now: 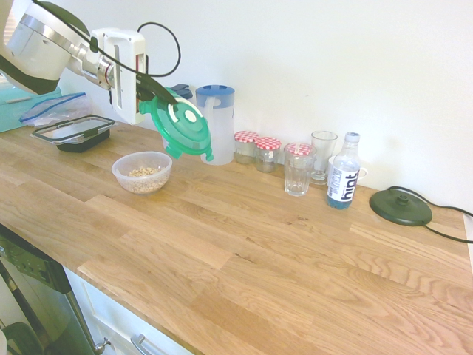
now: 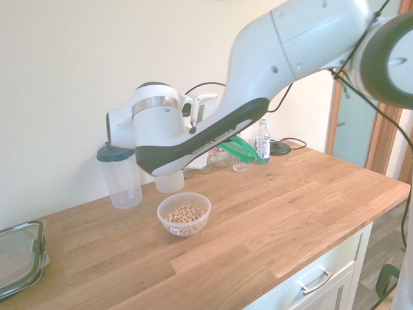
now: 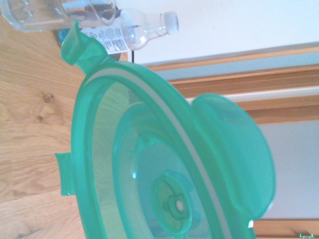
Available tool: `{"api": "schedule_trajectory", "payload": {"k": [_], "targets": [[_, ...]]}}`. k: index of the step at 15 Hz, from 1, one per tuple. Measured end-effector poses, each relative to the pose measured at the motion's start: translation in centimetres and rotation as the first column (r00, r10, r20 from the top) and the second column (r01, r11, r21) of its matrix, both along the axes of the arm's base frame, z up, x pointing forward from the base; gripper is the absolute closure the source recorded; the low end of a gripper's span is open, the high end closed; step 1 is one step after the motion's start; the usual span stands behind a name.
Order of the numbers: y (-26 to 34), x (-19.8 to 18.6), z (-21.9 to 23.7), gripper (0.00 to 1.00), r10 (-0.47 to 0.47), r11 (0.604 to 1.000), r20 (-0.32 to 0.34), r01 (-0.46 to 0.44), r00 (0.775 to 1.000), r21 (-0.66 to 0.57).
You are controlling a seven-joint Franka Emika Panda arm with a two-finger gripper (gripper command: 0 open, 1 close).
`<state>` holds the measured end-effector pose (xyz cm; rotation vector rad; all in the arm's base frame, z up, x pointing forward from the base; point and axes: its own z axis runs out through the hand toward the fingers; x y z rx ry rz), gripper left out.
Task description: Cover the lid of food container
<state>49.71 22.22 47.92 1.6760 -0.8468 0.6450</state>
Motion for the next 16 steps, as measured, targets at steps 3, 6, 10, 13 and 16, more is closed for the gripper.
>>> {"api": "schedule_trajectory", "payload": {"k": [3, 6, 10, 13, 16], "targets": [[3.3, 0.7, -1.9, 1.00, -0.017, 1.000, 0.042, 0.017, 0.999, 0.010], [6.6, 0.1, -4.5, 1.00, -0.017, 1.000, 0.067, 0.018, 0.998, -0.014], [10.2, -0.5, -6.0, 1.00, -0.064, 0.997, 0.059, 0.067, 0.996, -0.049], [12.5, -0.3, -7.8, 1.00, -0.060, 0.995, 0.074, 0.066, 0.995, -0.074], [13.6, -0.4, -9.8, 1.00, -0.059, 0.991, 0.083, 0.069, 0.995, -0.119]]}}
